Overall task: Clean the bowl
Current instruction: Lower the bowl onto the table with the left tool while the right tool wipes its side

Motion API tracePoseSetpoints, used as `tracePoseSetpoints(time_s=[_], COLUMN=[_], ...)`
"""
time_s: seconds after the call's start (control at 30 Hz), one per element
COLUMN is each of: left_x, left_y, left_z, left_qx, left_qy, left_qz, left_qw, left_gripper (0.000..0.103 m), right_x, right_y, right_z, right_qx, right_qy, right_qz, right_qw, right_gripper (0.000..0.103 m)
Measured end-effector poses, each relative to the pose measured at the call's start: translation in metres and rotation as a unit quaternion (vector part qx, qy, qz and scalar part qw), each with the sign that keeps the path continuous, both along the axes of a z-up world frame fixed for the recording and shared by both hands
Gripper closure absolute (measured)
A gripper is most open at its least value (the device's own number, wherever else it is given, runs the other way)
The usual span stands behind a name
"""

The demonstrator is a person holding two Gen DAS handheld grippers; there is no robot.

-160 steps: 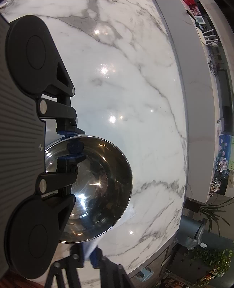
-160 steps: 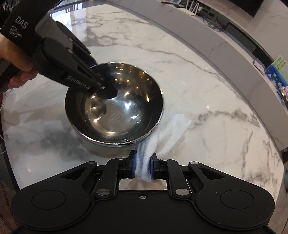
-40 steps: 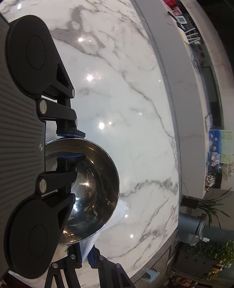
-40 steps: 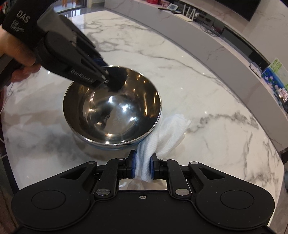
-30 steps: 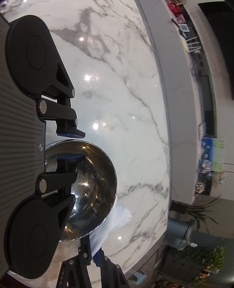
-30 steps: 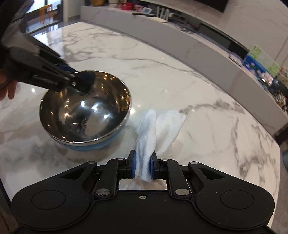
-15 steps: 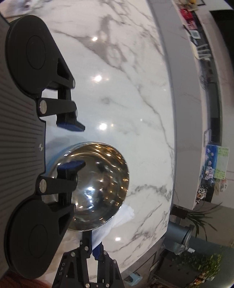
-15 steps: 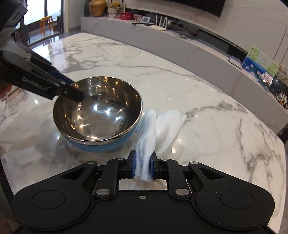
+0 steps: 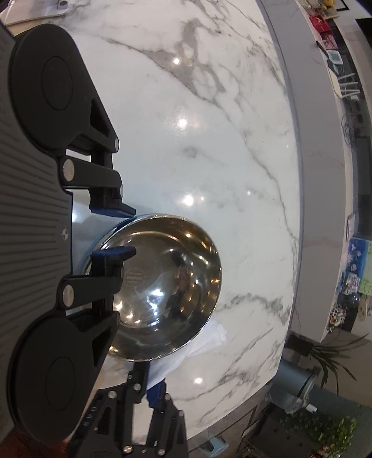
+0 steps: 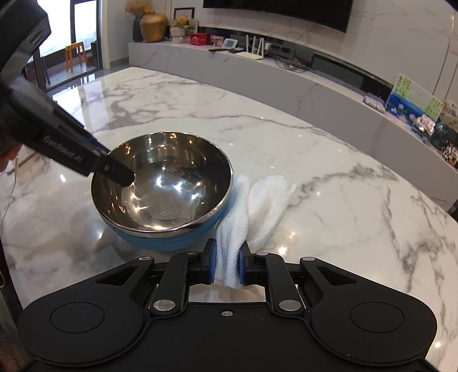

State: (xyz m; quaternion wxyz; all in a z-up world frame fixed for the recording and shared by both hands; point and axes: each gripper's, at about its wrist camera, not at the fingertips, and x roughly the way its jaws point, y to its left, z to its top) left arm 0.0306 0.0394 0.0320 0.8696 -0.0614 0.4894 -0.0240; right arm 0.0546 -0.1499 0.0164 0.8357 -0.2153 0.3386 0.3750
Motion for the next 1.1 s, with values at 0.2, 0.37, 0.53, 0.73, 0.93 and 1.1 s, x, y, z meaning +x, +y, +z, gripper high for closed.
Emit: tracePoseSetpoints(time_s=[0.2,0.37,0.53,0.73,0.93,1.1], left_x=[0.009,0.011,0.009,0.003,0.003,0.007], left_y=[-0.001,-0.003,-0.003,-0.002,-0.004,-0.009], left_z=[0.000,-0.001,0.004,0.008,0.003,-0.001], left_qx=[0.009,0.013,0.008,-0.010,-0.010,0.011], left_qy=[0.003,0.005,0.000,0.001,0.007,0.011], left_qz=[0.015,0.020,0.031,0.036,0.032,0.029], left_qw=[0.9998,0.9997,0.9995,0.9993,0.9994,0.9995], left_gripper=[0.089,0.089,0.080,0.069,0.079,0.082], right_x=[0.001,-0.001,-0.005,-0.008,-0.007,-0.009], right_y=[0.001,0.004,-0.002,-0.010,-0.009,-0.007], right_z=[-0.008,-0.017,-0.012,0.002,0.002,-0.002], right_qx=[0.001,-0.011,-0.002,0.016,0.025,0.028], right_qy=[0.006,0.019,0.007,-0.013,-0.023,-0.013], right_qz=[0.008,0.014,-0.013,-0.018,-0.001,-0.001], right_qw=[1.000,1.000,1.000,1.000,0.999,1.000], right_gripper=[0.090,0.090,0.090,0.090,0.090,0.090])
